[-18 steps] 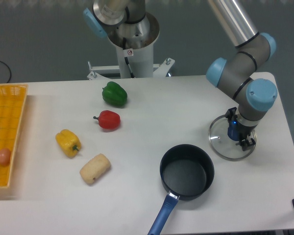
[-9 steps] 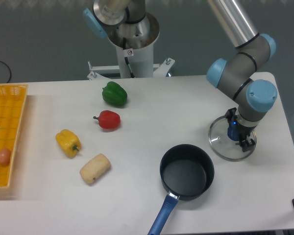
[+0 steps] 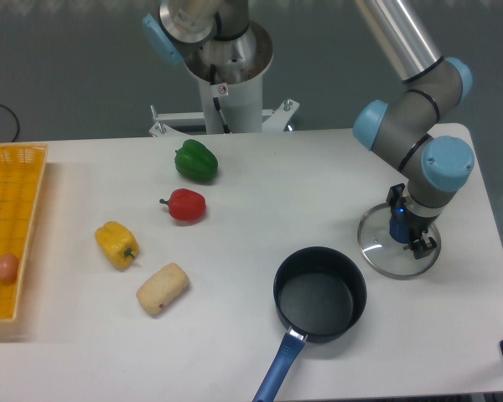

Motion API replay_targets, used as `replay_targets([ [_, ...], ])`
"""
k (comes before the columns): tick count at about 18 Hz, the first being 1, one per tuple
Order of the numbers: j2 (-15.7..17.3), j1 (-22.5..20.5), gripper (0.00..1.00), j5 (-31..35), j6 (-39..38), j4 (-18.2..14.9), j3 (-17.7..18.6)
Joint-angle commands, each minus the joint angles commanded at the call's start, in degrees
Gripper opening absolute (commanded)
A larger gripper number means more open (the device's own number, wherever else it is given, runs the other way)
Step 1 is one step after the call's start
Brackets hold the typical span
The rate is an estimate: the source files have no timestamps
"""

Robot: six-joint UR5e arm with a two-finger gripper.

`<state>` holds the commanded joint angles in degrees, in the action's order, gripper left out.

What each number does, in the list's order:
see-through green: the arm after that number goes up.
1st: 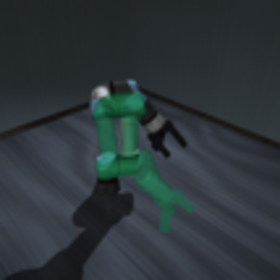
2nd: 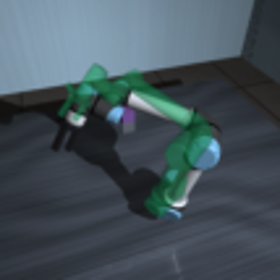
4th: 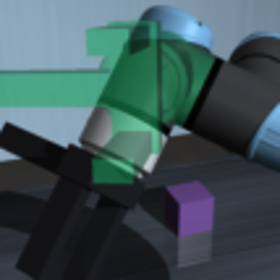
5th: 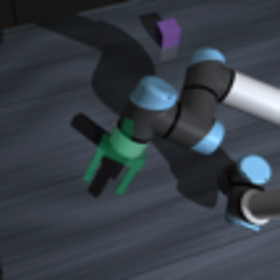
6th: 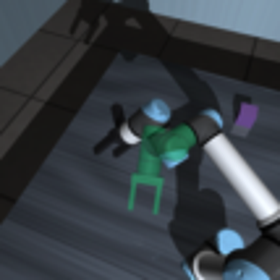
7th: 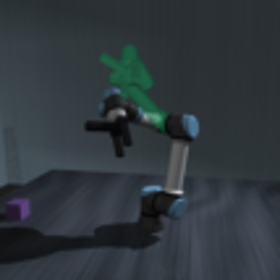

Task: Place the lid on the table
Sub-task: 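Open the gripper and lift it up off the lid knob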

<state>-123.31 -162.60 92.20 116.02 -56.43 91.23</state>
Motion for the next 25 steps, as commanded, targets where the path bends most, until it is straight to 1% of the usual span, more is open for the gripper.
replay_targets([
  [1,0.0,0.0,0.74,0.0,0.0,0.0,0.0],
  [2,0.0,0.0,0.79,0.0,0.0,0.0,0.0],
  [4,0.1,0.0,0.81,0.0,0.0,-0.1,0.0],
  [6,0.2,0.0,0.99,0.0,0.0,0.0,0.0],
  [9,0.6,-0.1,1.00,0.0,0.1,-0.1,0.0],
  [12,2.4,-0.2,1.00,0.0,0.2,-0.1,0.0],
  [14,4.0,-0.8,1.00,-0.1,0.3,-0.2,0.1],
  [17,7.5,-1.1,1.00,-0.2,0.3,-0.2,1.4],
  [20,10.4,-0.4,1.00,-1.5,-0.4,-0.4,1.4],
  [22,11.8,-0.3,1.00,-2.4,-0.4,-1.1,1.5],
  [23,12.1,0.2,1.00,-2.4,-0.1,-2.0,1.5],
  [25,13.3,0.6,1.00,-2.4,0.2,-5.5,1.4],
])
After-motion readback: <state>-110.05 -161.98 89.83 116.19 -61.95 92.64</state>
